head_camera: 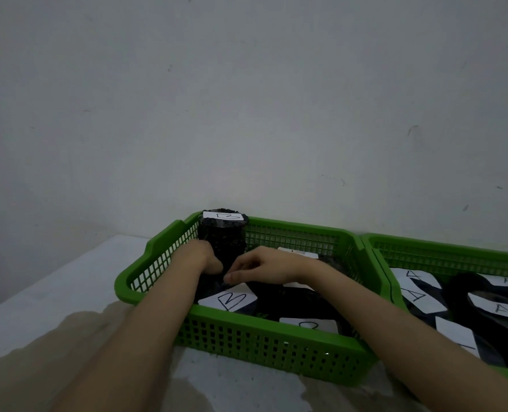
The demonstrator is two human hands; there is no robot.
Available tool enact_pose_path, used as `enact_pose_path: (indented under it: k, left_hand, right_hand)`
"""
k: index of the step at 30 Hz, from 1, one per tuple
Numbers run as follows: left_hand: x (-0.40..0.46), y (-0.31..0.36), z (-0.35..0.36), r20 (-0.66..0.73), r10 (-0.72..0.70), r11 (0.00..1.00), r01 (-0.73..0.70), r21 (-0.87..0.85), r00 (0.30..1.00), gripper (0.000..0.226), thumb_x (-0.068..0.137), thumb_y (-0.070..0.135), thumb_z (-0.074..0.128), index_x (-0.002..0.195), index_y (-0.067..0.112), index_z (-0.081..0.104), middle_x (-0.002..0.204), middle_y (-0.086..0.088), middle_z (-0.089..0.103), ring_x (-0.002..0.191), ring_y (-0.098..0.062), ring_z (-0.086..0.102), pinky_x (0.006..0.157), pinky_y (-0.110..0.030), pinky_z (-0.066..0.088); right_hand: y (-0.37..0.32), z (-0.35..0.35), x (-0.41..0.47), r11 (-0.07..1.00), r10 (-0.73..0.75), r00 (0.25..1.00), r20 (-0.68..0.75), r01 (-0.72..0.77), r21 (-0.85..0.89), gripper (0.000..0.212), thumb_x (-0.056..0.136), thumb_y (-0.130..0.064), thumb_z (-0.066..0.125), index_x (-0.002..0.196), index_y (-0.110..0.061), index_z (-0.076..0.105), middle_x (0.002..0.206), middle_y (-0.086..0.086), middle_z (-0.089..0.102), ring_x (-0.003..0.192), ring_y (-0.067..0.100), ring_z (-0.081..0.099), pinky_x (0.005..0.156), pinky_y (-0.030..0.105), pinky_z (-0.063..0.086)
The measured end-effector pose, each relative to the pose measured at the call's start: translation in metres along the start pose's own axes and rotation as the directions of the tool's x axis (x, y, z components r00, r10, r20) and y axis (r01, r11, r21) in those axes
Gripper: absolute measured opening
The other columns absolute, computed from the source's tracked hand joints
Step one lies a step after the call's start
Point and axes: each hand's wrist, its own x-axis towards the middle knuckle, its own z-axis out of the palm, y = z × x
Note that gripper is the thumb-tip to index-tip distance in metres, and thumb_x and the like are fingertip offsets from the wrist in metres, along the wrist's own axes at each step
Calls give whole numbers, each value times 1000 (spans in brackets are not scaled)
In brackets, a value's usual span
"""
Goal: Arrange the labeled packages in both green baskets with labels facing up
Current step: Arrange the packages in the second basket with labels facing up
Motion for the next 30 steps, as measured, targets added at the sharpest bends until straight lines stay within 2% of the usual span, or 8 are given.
enact_pose_path:
  k: [4,8,11,13,16,20,25,30]
  left_hand:
    - [-2,-3,-10,-280,-73,868,-77,-491,957,18,84,10,43,68,4,48,88,-17,56,77,-27,50,66,-28,37]
    - [6,-5,-19,-478,-211,614,-265,-744,853,14,83,3,43,71,3,48,67,-6,45,61,-20,40,49,-26,25]
    - [7,-4,-25,-388,-260,164,-356,-920,884,9,64,5,46,70,9,51,73,-5,48,80,-23,45,59,-26,32]
    - [6,-4,-27,-354,-229,-119,-387,-914,907,9,55,6,42,60,13,42,71,-6,42,71,-21,44,63,-27,36]
    - [-1,2,-30,-291,-107,-404,-309,-861,951,20,79,-2,35,67,10,45,73,-7,46,63,-20,51,60,-26,45]
    - [-12,10,-31,-275,56,-363,-237,-901,960,24,86,1,32,75,5,53,57,-9,66,67,-25,57,64,-30,51]
    - [2,-9,-28,-308,-286,-208,-373,-904,907,48,92,35,35,51,10,43,71,-4,63,67,-19,56,60,-27,42]
    - [9,-9,-24,-349,-374,-93,-409,-908,859,73,94,53,17,44,9,45,72,-1,62,76,-20,56,86,-33,39]
  right_hand:
    - [-2,-7,-2,996,78,992,-98,-81,-23,52,88,-53,47,93,-8,72,43,-3,34,34,5,35,45,20,25]
    - [-3,-5,1,997,54,967,-250,-38,68,51,91,-49,43,104,-3,62,73,2,52,64,12,48,61,28,40]
    - [-6,-8,2,915,142,947,-288,-15,402,44,93,-46,41,105,-6,54,85,5,58,81,19,56,80,37,52]
    - [-8,-8,1,840,179,964,-196,-45,541,40,93,-47,39,107,-10,47,91,10,60,83,21,59,77,31,53]
    - [-10,-9,0,681,164,978,-127,-20,732,35,93,-42,44,110,-10,46,89,8,62,79,20,62,75,30,56]
    - [-9,-14,-1,493,122,980,-160,80,867,22,94,-20,50,113,-8,50,92,2,61,81,15,62,66,33,59]
    - [-3,-16,0,453,238,938,-254,124,883,14,84,-17,66,89,-9,56,63,-4,65,45,5,57,58,26,50]
    - [0,-14,2,533,319,886,-336,125,837,37,73,-15,76,91,-17,44,95,14,62,62,19,56,46,25,47]
